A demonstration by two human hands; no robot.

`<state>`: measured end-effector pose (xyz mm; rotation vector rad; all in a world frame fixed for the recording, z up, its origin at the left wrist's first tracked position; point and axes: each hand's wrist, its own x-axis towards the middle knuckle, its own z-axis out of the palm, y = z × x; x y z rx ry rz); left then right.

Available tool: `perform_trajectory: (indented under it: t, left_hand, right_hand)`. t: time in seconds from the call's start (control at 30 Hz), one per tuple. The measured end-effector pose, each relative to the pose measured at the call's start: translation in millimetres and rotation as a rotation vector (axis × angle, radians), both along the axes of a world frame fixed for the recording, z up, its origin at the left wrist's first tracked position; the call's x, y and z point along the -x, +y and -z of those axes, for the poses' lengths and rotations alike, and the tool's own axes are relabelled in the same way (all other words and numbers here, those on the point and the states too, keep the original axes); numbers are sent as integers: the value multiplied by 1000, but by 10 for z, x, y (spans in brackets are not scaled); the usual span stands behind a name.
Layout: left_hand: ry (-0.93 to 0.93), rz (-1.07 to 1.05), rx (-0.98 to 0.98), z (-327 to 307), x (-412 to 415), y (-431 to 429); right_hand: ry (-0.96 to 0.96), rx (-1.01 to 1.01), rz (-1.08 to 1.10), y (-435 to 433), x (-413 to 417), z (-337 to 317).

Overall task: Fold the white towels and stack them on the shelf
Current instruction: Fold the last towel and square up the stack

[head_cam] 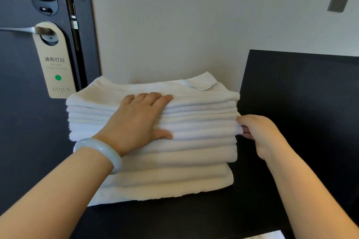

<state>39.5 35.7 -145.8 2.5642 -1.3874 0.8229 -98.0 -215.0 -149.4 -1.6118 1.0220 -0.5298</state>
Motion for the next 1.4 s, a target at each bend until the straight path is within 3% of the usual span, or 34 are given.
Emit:
perform_trajectory:
  t: [0.17, 0.23, 0.3, 0.4, 0.53, 0.87, 1.03, 1.17, 1.33, 1.4]
  left_hand:
    - [-9, -44, 5, -12, 31, -49]
    - [-25, -60, -5, -5, 49, -67]
    - [-36, -71, -13, 4, 59, -77]
    - [-34, -72, -4, 19, 54, -70]
    - [-20, -55, -5, 32, 56, -63]
    - [-23, -34, 3, 8, 93, -31]
    - [-29, -22, -22, 37, 98, 48]
    - [-26, -57, -83, 64, 80, 115]
    - [-48, -126, -83, 92, 147, 81]
    - [-50, -112, -91, 75, 193, 82]
  right_hand:
    - [-3, 435, 17, -4, 13, -28]
    - [30, 505, 3, 25, 10, -132]
    - [-4, 436, -10, 60, 22, -283]
    - [-72, 173, 17, 102, 105, -427]
    - [-48, -60, -12, 123, 209, -195]
    - [-209, -82, -52, 122, 201, -75]
    - [-75, 90, -7, 129, 144, 51]
    - [-184, -22, -84, 167, 169, 79]
    - [-336, 112, -35, 117, 84, 24]
    - [-310, 89, -11, 96, 74, 73]
